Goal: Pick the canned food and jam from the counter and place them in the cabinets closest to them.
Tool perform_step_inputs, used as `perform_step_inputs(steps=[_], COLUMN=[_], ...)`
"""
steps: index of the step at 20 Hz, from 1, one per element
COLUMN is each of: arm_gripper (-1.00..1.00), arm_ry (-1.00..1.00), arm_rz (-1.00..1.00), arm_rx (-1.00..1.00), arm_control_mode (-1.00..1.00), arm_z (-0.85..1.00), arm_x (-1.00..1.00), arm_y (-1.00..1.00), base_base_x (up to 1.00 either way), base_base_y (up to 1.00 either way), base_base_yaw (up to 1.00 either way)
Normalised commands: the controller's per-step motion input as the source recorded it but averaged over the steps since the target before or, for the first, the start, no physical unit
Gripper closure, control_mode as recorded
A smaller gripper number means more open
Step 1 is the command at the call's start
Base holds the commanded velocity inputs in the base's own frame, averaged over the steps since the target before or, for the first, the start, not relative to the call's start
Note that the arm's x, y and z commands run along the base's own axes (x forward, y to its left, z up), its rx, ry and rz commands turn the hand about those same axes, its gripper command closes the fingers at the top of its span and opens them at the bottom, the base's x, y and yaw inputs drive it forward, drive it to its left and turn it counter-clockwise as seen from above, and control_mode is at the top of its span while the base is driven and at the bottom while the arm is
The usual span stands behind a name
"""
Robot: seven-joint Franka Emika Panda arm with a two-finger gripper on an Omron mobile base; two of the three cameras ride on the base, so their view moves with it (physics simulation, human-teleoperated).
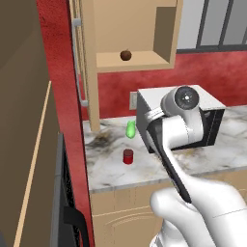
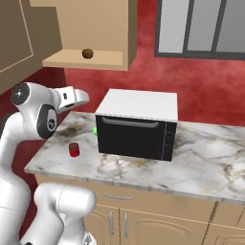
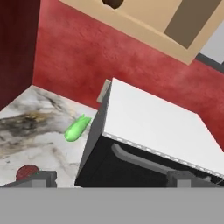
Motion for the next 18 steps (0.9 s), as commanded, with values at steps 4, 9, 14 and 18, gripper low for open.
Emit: perform_step_inputs(steps=[4,9,14,18], arm_gripper=[-1.00,-1.00,-1.00,-1.00], arm_ry=[0.07,0.11,0.08,0.06], arm_rz=[0.00,0.00,0.00,0.00], arm_rx=[0.10,0.15,0.17,0.17], arm_control_mode=[-1.00,-1.00,-1.00,-1.00], arm_z=[0.00,0.00,-0.04,-0.09], arm_x=[-0.32,-0.25,-0.23,-0.07], arm_y=[0.34,0.26,0.20,0.08], base_base_x=[0.00,0.00,0.00,0.00], base_base_y=[0.00,0.00,0.00,0.00], base_base_yaw=[0.00,0.00,0.00,0.00])
